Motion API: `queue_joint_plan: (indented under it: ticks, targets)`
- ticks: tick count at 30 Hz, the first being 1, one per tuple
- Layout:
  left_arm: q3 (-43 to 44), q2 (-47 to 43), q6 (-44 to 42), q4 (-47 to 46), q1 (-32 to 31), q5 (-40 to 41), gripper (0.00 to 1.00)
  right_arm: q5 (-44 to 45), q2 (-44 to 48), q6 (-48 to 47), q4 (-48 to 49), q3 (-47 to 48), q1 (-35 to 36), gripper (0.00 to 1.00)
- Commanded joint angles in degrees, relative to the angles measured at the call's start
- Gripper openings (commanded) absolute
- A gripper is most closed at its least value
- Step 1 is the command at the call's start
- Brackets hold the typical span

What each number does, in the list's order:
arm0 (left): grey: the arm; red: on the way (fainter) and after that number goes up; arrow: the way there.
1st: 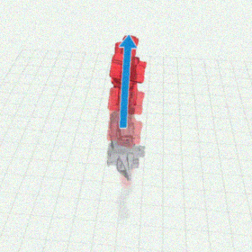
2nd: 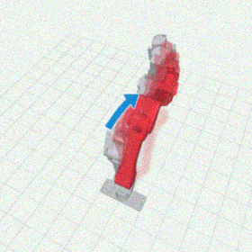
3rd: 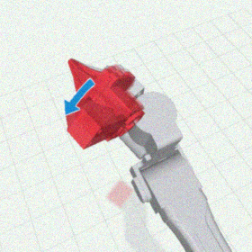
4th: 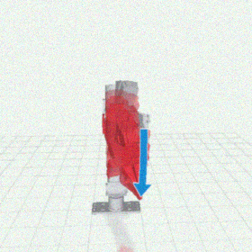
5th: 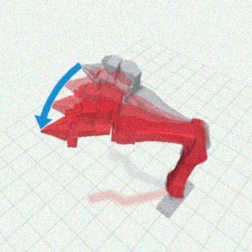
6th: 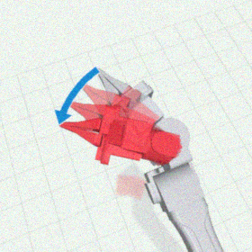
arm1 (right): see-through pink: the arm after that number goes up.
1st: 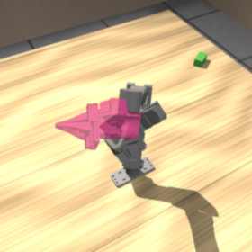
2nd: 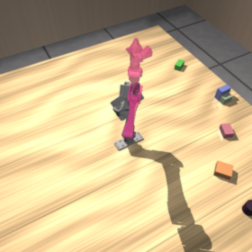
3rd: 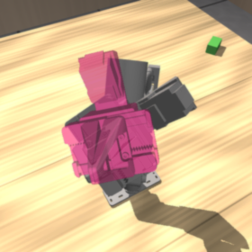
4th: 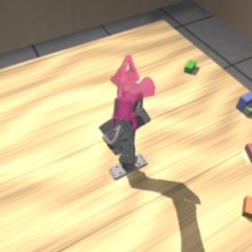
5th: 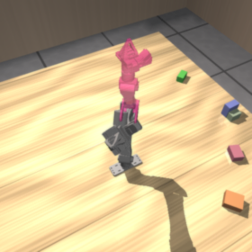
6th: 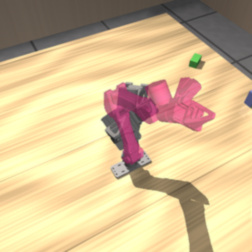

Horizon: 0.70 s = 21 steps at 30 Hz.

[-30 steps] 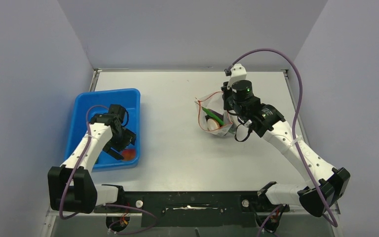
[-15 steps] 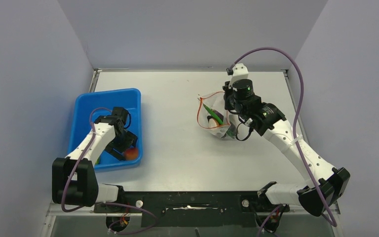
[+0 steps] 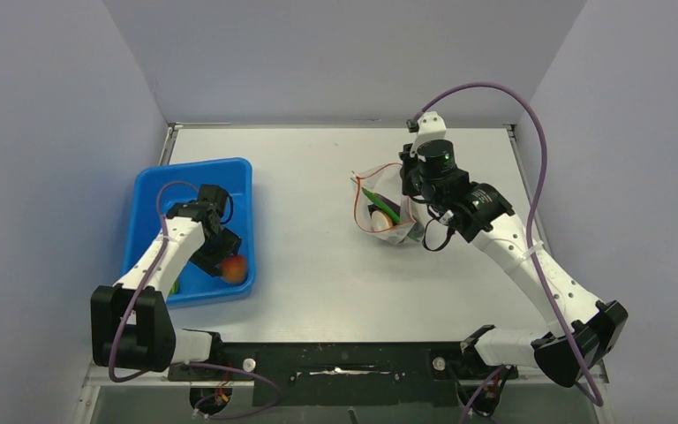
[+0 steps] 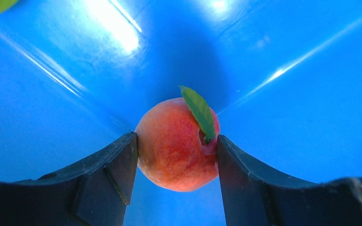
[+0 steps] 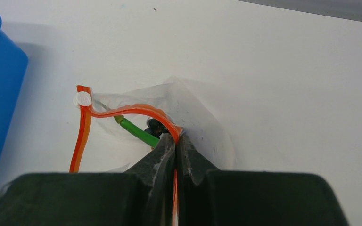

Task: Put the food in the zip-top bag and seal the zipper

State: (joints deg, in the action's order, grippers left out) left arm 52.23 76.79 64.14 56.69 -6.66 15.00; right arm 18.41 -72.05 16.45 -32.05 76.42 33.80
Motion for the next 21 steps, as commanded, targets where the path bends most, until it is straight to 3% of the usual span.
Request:
queue_joint_plan:
  ticks: [1, 12, 21]
  targets:
    - [6.38, -3.01, -1.38, 0.24, 0.06, 5.27, 0.38, -0.8, 0.3, 1.18, 1.33, 3.49, -0.05, 0.0]
    - [15.3, -6.23, -5.88, 1.09, 0.06, 8.9, 0.35, -4.87, -0.89, 2.63, 1.09, 3.14, 0.23, 0.0]
    - [18.53, -9.2, -10.76, -5.85, -0.28, 0.78, 0.35, -5.02, 0.42, 5.76, 2.04, 0.46, 0.87, 0.0]
